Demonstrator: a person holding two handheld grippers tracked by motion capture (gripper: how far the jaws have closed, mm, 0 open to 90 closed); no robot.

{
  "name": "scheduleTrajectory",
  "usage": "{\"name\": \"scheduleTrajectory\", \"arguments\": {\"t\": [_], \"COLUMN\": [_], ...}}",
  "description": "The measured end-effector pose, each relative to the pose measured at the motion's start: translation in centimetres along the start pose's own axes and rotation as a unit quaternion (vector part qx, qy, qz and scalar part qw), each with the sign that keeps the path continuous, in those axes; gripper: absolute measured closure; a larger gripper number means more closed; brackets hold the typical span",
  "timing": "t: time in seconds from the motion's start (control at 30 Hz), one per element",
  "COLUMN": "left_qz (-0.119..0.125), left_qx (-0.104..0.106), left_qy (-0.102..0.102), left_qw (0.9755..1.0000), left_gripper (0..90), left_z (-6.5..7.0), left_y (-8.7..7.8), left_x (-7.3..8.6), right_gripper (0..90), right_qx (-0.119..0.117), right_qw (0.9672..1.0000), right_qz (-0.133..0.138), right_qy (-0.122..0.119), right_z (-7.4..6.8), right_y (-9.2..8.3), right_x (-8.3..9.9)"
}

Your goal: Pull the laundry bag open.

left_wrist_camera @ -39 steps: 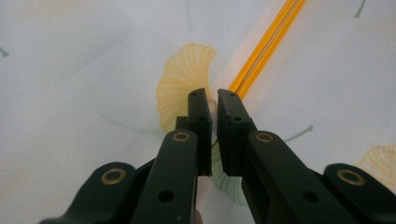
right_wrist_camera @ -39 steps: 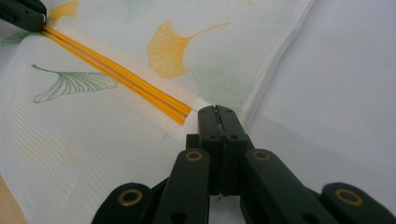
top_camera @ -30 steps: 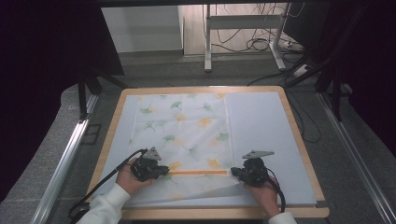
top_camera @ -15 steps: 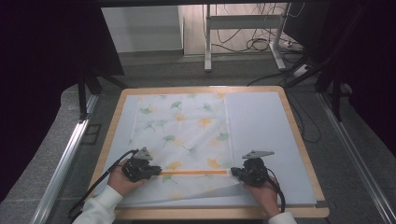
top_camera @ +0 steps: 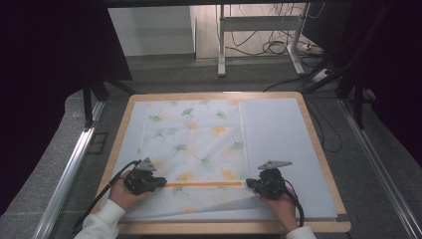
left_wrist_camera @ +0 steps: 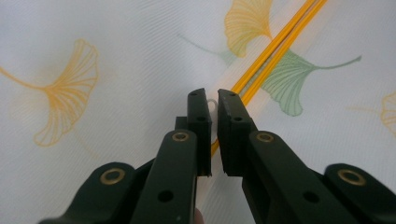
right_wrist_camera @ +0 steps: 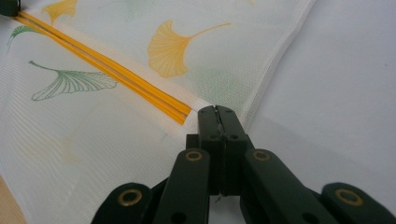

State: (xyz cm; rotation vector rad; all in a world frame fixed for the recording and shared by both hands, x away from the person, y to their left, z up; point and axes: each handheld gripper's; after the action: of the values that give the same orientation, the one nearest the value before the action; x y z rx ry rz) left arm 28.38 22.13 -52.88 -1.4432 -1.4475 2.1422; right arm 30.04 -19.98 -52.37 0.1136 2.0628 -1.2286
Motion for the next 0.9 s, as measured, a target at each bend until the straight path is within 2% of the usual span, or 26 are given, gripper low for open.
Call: {"name": "scheduleTrajectory", "arguments": {"t": [0.5, 0.9], "left_qz": [-0.006, -0.001], "left_qx": [-0.012, -0.018], "left_qy": [-0.009, -0.026], "left_qw": [0.9999, 0.9995], "left_gripper": [84.8, 84.8], "left_z": [-0.6, -1.3], "left_y": [-0.8, -1.6], "left_x": [0.9, 2.1], "right_gripper": [89.9, 89.9], "right_qx": [-0.001, 0.0], "right_qw": [1.0, 1.0], "right_qz": [0.0, 0.0], "right_qy": [0.0, 0.0], "right_z": [0.0, 0.0], "right_y": [0.0, 0.0], "right_x": [0.0, 0.0]}}
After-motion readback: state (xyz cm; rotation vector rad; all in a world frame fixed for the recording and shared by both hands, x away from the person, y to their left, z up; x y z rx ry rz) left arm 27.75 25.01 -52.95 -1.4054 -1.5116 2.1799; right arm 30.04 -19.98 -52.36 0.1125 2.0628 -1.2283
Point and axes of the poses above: each handheld gripper's, and its own axes: y roughly forward along the jaws, x roughly out of its underside, z roughly to its right, and after that the axes turned 7 degrees about y, right-handed
